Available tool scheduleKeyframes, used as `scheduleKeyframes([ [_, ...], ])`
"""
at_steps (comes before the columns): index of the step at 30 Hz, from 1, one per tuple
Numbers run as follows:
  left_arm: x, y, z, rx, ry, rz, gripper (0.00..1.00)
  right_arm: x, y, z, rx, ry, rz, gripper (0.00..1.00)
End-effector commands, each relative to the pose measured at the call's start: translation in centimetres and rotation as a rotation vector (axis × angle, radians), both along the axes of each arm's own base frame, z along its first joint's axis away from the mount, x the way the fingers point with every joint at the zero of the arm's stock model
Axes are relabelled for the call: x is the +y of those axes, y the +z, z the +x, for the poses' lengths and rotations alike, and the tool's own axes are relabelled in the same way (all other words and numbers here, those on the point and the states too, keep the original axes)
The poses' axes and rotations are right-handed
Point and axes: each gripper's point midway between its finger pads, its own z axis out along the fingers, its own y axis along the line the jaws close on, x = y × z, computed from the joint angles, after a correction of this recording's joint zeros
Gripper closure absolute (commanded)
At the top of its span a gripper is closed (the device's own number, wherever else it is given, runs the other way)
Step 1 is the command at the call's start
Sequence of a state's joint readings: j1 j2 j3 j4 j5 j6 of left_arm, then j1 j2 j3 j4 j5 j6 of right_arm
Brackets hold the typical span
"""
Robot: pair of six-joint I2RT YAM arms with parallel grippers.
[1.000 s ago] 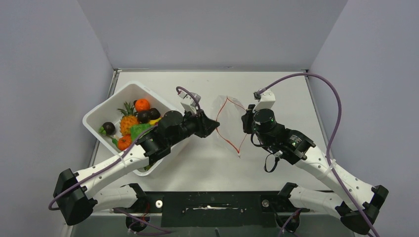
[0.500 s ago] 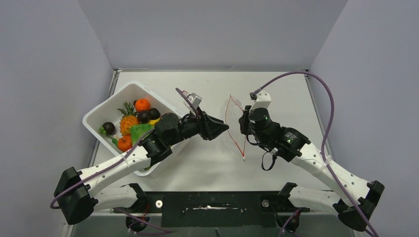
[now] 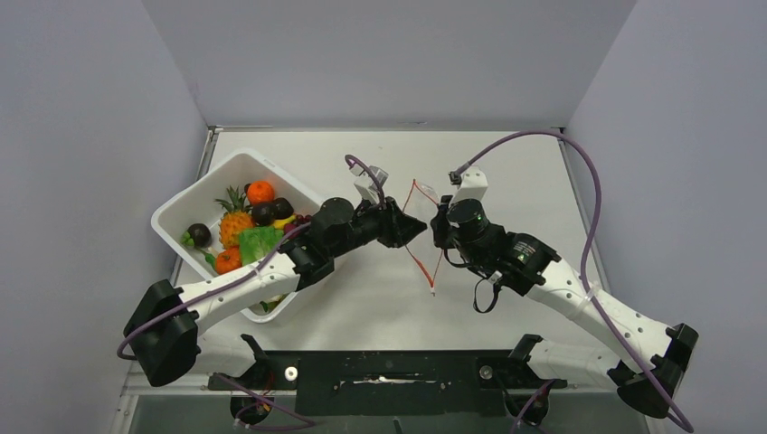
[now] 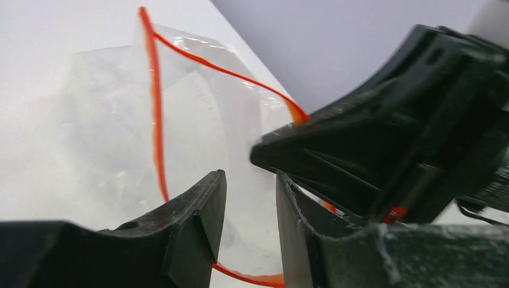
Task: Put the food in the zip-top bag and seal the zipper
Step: Open the zipper of the food storage bag at the center of the board.
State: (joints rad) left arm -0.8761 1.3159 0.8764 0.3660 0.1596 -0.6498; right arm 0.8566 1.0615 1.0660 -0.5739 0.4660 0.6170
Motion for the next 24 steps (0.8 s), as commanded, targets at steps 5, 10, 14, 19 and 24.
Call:
scheduleKeyframes([
  [5, 2.6, -1.0, 4.3, -0.051, 0.244, 0.169, 0.69, 1.6, 5.1, 0.3, -0.099, 0.019, 0.111, 1.0],
  [10, 3.0, -2.0, 4.2, -0.021, 0.261, 0.171, 0.74, 4.3, 4.8, -0.6, -0.104, 0.08, 0.127, 1.0],
  [14, 2.1, 0.1, 2.0, 0.001, 0.172, -0.018, 0.76, 4.7, 3.6, -0.1, -0.091, 0.058, 0.114, 1.0],
  [19, 2.2, 1.2, 0.7, 0.017, 0.128, -0.183, 0.8, 5.3, 3.8, -0.2, -0.106, 0.077, 0.154, 1.0],
  [24, 1.8, -1.3, 1.6, 0.054, 0.148, -0.144, 0.82, 5.5, 4.5, -0.3, -0.124, 0.083, 0.18, 1.0],
])
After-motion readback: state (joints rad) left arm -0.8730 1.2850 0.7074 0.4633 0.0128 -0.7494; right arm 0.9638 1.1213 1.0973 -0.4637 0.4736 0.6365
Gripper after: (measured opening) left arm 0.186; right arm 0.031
